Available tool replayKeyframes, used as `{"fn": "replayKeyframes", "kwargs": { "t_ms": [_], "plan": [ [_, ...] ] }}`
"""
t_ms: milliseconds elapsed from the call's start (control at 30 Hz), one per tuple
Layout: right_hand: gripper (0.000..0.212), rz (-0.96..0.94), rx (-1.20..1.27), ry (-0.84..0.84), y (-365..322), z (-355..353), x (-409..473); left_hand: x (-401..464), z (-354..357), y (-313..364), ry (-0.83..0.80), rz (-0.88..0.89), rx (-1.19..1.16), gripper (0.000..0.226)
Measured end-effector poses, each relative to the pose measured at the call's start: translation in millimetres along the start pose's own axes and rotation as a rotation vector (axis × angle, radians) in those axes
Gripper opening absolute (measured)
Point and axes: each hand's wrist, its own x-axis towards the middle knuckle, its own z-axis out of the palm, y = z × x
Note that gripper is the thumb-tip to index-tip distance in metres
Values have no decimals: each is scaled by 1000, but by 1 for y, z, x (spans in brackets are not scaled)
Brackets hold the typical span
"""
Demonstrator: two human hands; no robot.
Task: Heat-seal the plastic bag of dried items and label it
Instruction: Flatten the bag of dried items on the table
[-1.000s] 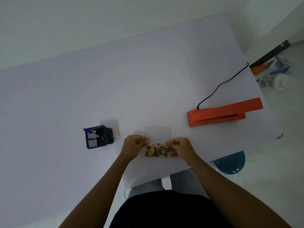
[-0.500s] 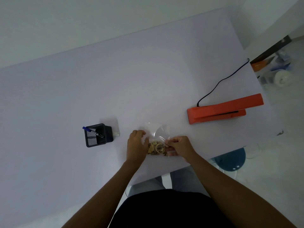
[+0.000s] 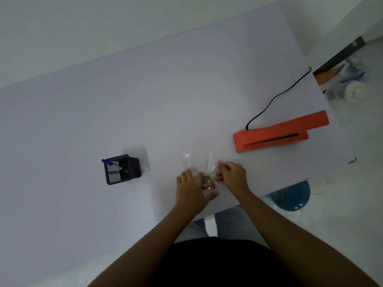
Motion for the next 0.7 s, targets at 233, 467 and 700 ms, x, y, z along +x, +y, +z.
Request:
{"fn": "replayKeyframes", "kwargs": {
  "t_ms": [233, 467, 700],
  "plan": [
    [30, -37, 254, 54, -10, -7, 8, 8, -4, 12, -138, -52, 63, 97],
    [33, 11, 394, -126, -20, -4, 15, 9, -7, 25, -277, -51, 137, 119],
    [34, 29, 413, -221, -28, -6, 24, 12, -12, 33, -398, -26, 129, 122]
  ]
}}
